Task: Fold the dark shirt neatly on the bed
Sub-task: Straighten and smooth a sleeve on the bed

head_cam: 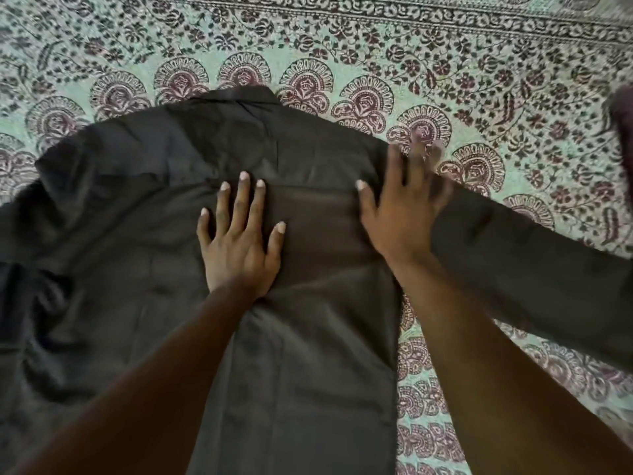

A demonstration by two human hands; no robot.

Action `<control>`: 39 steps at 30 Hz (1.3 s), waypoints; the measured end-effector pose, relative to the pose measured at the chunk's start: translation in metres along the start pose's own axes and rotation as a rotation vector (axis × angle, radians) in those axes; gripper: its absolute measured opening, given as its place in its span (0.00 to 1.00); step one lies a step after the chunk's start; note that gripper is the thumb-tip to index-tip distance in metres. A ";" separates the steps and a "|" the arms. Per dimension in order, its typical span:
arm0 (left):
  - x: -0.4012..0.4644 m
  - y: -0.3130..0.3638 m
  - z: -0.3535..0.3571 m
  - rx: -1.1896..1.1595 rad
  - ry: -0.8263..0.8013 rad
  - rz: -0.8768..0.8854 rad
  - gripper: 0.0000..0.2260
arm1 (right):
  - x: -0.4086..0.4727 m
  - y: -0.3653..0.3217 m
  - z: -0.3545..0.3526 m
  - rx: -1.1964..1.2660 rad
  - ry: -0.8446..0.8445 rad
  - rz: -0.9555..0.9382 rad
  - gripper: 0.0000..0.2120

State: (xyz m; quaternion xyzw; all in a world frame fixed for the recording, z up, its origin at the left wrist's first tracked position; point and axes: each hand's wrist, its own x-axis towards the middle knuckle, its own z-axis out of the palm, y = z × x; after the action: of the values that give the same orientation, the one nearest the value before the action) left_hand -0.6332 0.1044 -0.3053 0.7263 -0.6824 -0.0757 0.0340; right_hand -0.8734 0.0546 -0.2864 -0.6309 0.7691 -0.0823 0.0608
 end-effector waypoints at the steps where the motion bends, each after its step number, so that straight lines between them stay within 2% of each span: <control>1: 0.000 0.000 0.000 -0.003 0.001 0.004 0.31 | -0.004 -0.010 0.003 0.000 -0.018 -0.143 0.35; 2: 0.000 0.001 0.001 -0.005 0.004 0.009 0.30 | -0.009 -0.014 0.005 0.002 -0.050 -0.236 0.35; 4: 0.000 0.001 0.001 -0.008 0.009 0.012 0.29 | -0.018 -0.005 0.010 -0.009 -0.110 -0.230 0.37; 10: 0.001 0.001 0.002 0.012 -0.008 0.038 0.28 | -0.051 0.093 -0.014 -0.046 -0.128 0.131 0.36; 14: 0.001 0.013 -0.002 -0.021 -0.026 0.115 0.28 | -0.043 0.094 -0.020 -0.020 -0.209 0.267 0.37; 17: -0.013 0.057 -0.008 -0.203 -0.001 0.317 0.31 | -0.043 0.079 -0.015 -0.038 -0.152 0.065 0.34; 19: -0.026 0.102 -0.011 -0.343 -0.020 0.449 0.33 | -0.050 0.086 -0.012 -0.029 -0.174 -0.039 0.33; 23: -0.048 0.180 -0.008 -0.397 -0.202 0.550 0.32 | -0.068 0.134 -0.020 -0.015 -0.185 -0.001 0.34; 27: -0.058 0.231 0.005 -0.164 -0.305 0.659 0.28 | -0.099 0.200 -0.040 -0.044 -0.175 0.119 0.33; 30: -0.062 0.260 0.010 -0.068 -0.391 0.606 0.30 | -0.119 0.249 -0.057 -0.071 -0.192 0.210 0.34; 33: -0.071 0.286 0.012 -0.048 -0.447 0.509 0.34 | -0.124 0.270 -0.063 -0.091 -0.191 0.284 0.36; 39: -0.085 0.311 0.028 0.023 -0.428 0.428 0.34 | -0.117 0.281 -0.079 -0.285 -0.246 0.080 0.34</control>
State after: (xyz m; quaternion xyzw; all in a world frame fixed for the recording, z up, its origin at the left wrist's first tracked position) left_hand -0.9495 0.1703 -0.2799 0.5336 -0.8125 -0.2103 -0.1037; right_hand -1.1357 0.2262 -0.2673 -0.6076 0.7840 0.1077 0.0675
